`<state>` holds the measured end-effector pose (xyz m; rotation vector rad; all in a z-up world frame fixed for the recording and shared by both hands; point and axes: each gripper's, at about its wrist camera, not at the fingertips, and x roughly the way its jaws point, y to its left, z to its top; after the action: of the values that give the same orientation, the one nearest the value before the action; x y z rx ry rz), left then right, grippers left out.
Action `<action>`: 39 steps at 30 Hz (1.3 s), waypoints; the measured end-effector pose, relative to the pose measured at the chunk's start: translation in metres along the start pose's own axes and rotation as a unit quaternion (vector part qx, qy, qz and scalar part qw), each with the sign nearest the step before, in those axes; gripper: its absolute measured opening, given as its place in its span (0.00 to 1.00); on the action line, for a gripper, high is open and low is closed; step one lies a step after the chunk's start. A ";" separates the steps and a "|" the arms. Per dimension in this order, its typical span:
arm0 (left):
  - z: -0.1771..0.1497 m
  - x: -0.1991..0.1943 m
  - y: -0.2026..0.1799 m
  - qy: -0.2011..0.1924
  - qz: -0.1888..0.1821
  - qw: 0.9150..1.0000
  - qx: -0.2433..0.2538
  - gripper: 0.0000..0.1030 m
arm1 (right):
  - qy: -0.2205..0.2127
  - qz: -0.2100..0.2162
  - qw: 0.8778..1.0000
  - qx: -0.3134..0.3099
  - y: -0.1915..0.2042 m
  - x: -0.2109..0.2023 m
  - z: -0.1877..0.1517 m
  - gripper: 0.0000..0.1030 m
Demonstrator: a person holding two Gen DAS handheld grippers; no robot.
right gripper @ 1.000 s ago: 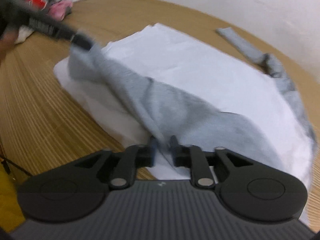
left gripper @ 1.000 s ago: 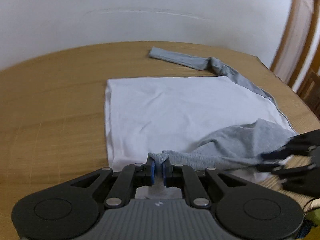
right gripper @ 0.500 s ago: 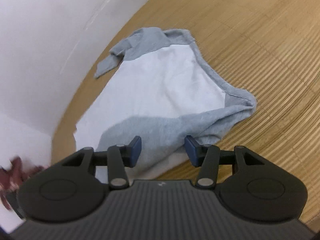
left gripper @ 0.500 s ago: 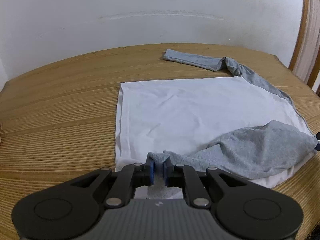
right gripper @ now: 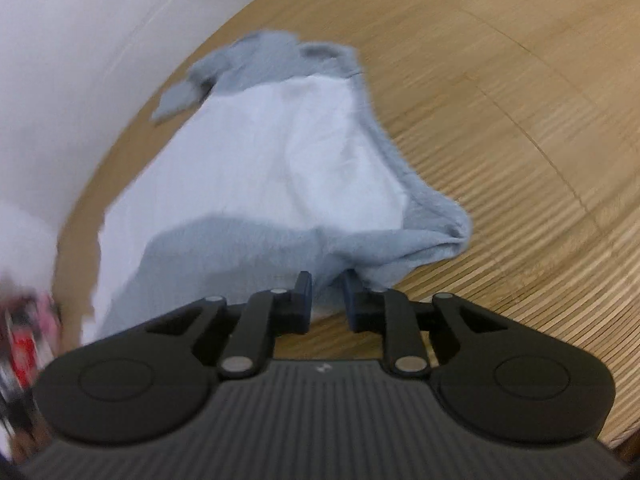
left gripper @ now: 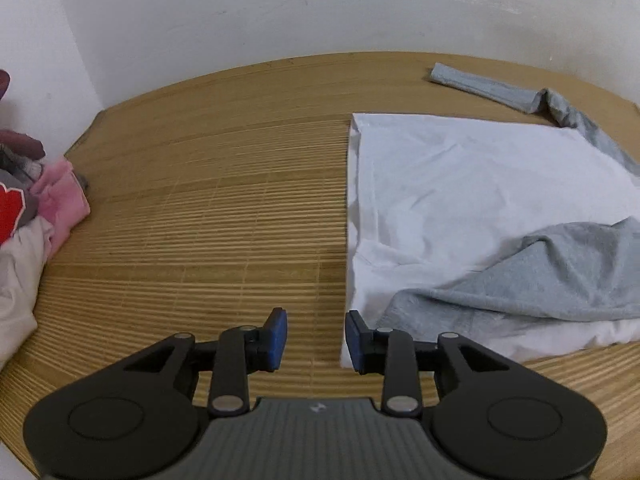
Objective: Fold clothes
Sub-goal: 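Open the left gripper while the right gripper folds the grey side over the body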
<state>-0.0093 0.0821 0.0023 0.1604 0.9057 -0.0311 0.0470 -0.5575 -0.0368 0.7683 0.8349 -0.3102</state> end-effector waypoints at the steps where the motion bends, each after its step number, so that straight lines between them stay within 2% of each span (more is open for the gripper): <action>1: -0.001 -0.003 0.000 -0.002 -0.008 1.000 -0.004 0.36 | 0.010 -0.002 0.999 -0.038 0.011 -0.007 -0.001 0.21; 2: -0.001 -0.005 0.001 -0.004 -0.018 1.000 -0.009 0.38 | 0.017 0.000 0.996 -0.090 0.027 -0.013 -0.003 0.22; 4: -0.003 -0.009 0.002 -0.009 -0.041 0.999 -0.012 0.47 | 0.025 0.006 0.980 -0.199 0.061 -0.022 -0.010 0.27; 6: -0.005 -0.010 0.002 -0.008 -0.055 0.998 -0.004 0.53 | 0.027 0.023 0.952 -0.305 0.105 -0.024 -0.021 0.31; 9: -0.010 -0.007 0.009 -0.003 -0.085 0.996 0.004 0.61 | 0.023 0.058 0.916 -0.397 0.170 0.000 -0.040 0.30; 12: -0.014 0.000 0.024 0.010 -0.116 0.993 0.006 0.63 | 0.029 0.097 0.870 -0.482 0.243 0.038 -0.062 0.30; 17: -0.025 0.003 0.050 0.016 -0.157 0.987 0.032 0.68 | 0.049 0.147 0.806 -0.571 0.341 0.096 -0.086 0.30; 18: -0.027 0.004 0.054 0.016 -0.161 0.986 0.040 0.69 | 0.064 0.148 0.791 -0.590 0.356 0.109 -0.088 0.30; 20: -0.029 0.006 0.062 0.015 -0.162 0.986 0.049 0.69 | 0.093 0.135 0.771 -0.616 0.377 0.130 -0.091 0.30; 21: -0.030 0.006 0.066 0.014 -0.166 0.985 0.049 0.69 | 0.105 0.121 0.765 -0.624 0.384 0.137 -0.092 0.30; 23: -0.029 0.009 0.071 0.013 -0.173 0.984 0.045 0.69 | 0.126 0.110 0.760 -0.628 0.394 0.149 -0.091 0.28; 24: -0.028 0.010 0.074 0.011 -0.175 0.983 0.044 0.69 | 0.134 0.115 0.762 -0.624 0.396 0.150 -0.090 0.20; 25: -0.028 0.011 0.077 0.010 -0.177 0.983 0.042 0.69 | 0.136 0.121 0.765 -0.617 0.398 0.146 -0.087 0.04; 26: -0.026 0.013 0.078 0.009 -0.177 0.983 0.040 0.69 | 0.138 0.127 0.769 -0.611 0.401 0.143 -0.084 0.04; 27: -0.025 0.016 0.080 0.009 -0.177 0.983 0.037 0.69 | 0.118 0.124 0.777 -0.606 0.401 0.136 -0.082 0.04; 29: -0.024 0.018 0.086 0.010 -0.178 0.984 0.028 0.70 | 0.046 0.106 0.812 -0.572 0.403 0.114 -0.066 0.03; 30: -0.023 0.020 0.088 0.011 -0.180 0.983 0.024 0.70 | 0.003 0.103 0.838 -0.536 0.402 0.099 -0.054 0.03; 32: -0.023 0.022 0.091 0.013 -0.182 0.983 0.027 0.70 | -0.061 0.104 0.870 -0.479 0.397 0.071 -0.041 0.04; 35: -0.022 0.027 0.093 0.016 -0.178 0.983 0.027 0.70 | -0.082 0.112 0.881 -0.452 0.390 0.060 -0.050 0.04; 39: -0.021 0.033 0.096 0.027 -0.174 0.984 0.024 0.70 | -0.011 0.113 0.885 -0.452 0.379 0.099 -0.090 0.04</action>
<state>0.0038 0.1820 -0.0249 0.0458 0.9796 -0.3755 0.2624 -0.2250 0.0340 -0.0247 0.7491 0.2846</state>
